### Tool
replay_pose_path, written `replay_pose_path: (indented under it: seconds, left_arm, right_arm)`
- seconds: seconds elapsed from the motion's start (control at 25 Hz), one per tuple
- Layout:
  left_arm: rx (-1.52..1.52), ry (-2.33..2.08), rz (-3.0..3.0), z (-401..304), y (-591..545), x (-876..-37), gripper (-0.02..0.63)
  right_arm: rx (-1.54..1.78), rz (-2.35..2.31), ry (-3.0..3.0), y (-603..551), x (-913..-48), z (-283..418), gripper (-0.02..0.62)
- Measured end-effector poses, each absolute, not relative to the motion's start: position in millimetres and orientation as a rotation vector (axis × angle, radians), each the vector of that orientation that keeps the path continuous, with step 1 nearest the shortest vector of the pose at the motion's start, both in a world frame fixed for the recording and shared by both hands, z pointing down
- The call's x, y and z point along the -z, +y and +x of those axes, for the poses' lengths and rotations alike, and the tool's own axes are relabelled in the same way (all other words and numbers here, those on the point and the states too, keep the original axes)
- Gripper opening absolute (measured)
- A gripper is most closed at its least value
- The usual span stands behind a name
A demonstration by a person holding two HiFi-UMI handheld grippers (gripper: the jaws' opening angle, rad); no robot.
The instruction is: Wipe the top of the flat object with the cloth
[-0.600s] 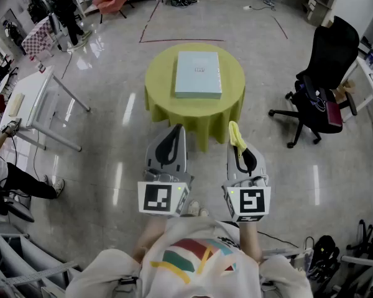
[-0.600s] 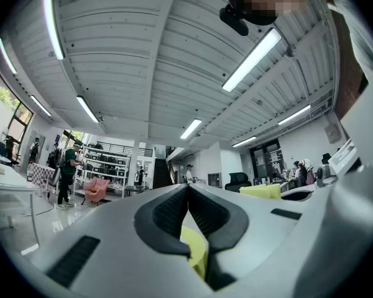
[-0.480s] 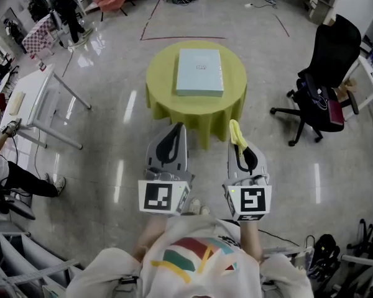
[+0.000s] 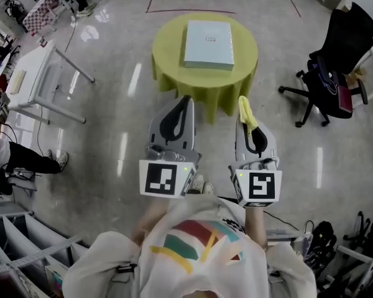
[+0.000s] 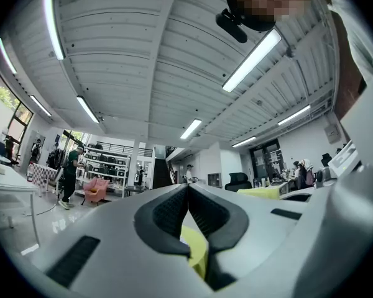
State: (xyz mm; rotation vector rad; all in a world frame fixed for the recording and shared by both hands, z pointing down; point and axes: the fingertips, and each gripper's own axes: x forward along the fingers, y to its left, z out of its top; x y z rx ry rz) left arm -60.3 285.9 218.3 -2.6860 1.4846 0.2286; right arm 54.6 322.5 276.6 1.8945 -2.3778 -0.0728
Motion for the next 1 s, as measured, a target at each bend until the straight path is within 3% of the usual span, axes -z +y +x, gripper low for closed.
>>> replay_pose_path:
  seconds: [1.0]
  left_arm:
    - [-0.243, 1.477, -2.708, -66, 265, -214, 0.015]
  right_arm:
    - [0.086, 1.894, -2.390, 306, -268, 53, 0.026]
